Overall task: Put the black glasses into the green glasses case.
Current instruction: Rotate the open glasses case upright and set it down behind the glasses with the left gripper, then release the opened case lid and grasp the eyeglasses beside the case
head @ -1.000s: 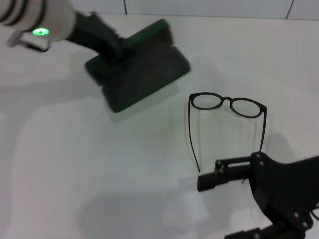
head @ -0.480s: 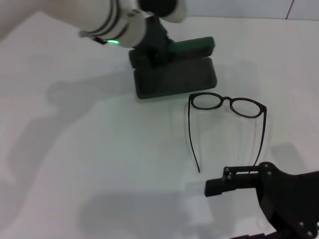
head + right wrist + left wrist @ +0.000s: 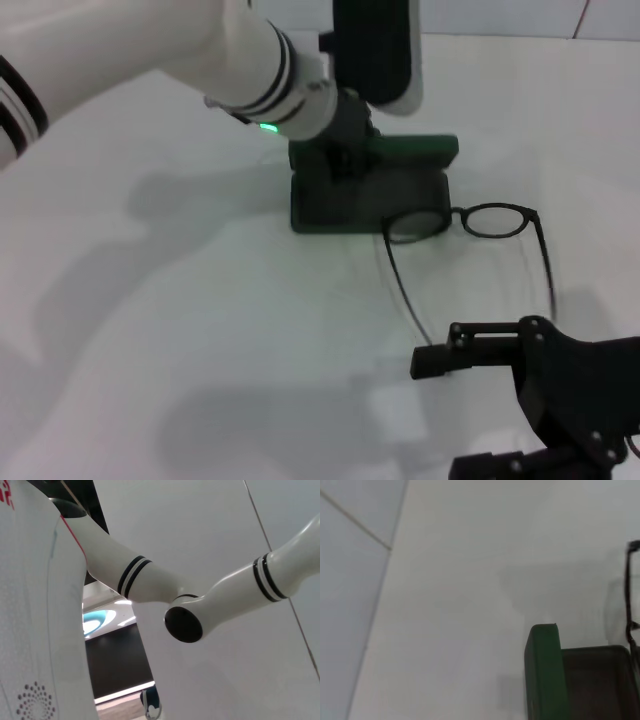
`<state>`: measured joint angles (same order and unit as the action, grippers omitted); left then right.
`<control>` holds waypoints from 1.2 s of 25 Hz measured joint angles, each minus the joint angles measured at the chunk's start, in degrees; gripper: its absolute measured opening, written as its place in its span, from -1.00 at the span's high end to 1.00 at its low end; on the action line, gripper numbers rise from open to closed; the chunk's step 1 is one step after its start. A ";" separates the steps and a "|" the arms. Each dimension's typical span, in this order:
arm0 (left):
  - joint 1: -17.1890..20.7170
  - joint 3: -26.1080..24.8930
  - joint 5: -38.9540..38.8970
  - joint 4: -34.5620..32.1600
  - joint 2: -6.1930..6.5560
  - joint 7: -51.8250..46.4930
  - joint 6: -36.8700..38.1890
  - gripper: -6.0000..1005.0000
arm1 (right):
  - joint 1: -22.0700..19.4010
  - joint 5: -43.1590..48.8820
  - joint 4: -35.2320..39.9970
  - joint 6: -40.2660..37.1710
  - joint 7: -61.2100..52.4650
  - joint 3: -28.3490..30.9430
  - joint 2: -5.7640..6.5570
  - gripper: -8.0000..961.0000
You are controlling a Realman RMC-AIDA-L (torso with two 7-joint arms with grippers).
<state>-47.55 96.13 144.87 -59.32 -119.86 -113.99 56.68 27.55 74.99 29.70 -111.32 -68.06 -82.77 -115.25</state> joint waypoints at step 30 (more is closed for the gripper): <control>14.23 -9.08 -7.24 -28.94 -0.22 -5.89 8.32 0.09 | 2.81 6.22 3.67 18.93 -6.47 1.44 5.58 -0.45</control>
<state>-33.32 87.04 137.63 -88.27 -120.08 -119.87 65.00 30.36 81.21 33.37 -92.38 -74.53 -81.33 -109.67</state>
